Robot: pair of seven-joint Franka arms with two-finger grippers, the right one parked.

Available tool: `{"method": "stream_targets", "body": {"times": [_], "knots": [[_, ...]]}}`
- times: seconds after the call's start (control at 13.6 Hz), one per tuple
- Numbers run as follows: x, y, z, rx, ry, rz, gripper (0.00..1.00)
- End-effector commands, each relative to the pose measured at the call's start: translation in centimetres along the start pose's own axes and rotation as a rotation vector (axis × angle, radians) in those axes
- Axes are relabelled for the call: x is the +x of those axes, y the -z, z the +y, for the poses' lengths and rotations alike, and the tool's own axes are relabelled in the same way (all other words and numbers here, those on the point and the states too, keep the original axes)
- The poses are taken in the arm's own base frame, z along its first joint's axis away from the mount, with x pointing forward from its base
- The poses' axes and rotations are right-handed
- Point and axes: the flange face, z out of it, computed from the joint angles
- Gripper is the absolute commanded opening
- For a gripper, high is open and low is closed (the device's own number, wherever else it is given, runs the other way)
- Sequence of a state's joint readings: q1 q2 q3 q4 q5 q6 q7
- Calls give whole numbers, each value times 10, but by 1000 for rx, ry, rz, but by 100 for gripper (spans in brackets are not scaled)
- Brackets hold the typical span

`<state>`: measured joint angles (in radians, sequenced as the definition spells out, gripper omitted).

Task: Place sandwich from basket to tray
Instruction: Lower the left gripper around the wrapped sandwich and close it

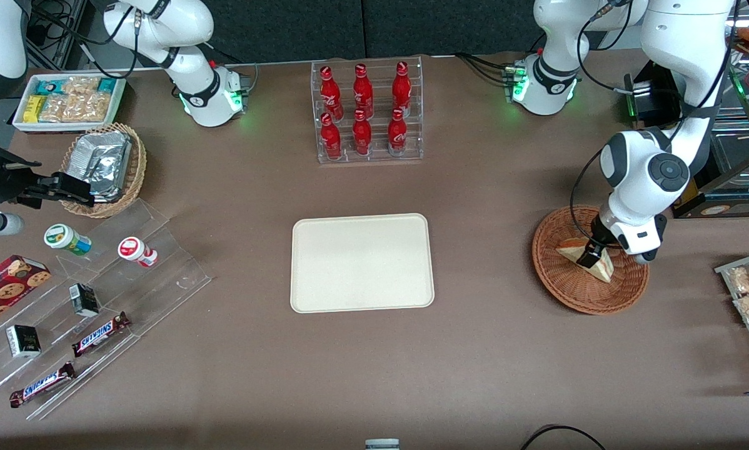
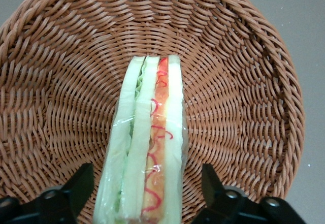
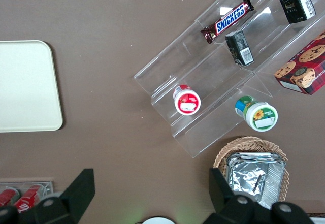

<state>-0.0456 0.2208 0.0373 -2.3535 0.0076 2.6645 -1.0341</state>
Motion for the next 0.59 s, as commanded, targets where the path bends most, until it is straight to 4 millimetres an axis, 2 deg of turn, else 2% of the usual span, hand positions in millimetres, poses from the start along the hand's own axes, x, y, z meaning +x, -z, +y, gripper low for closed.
{"method": "stream_targets", "body": {"times": [0.0,0.15,0.22,0.37,0.52], "knots": [[-2,6,0,-10,7,15,39],[-3,12,0,-10,8,14,14],[-3,16,-1,1,6,8,6],[-3,38,0,20,-4,-1,5],[-3,76,8,58,-47,4,5]]}}
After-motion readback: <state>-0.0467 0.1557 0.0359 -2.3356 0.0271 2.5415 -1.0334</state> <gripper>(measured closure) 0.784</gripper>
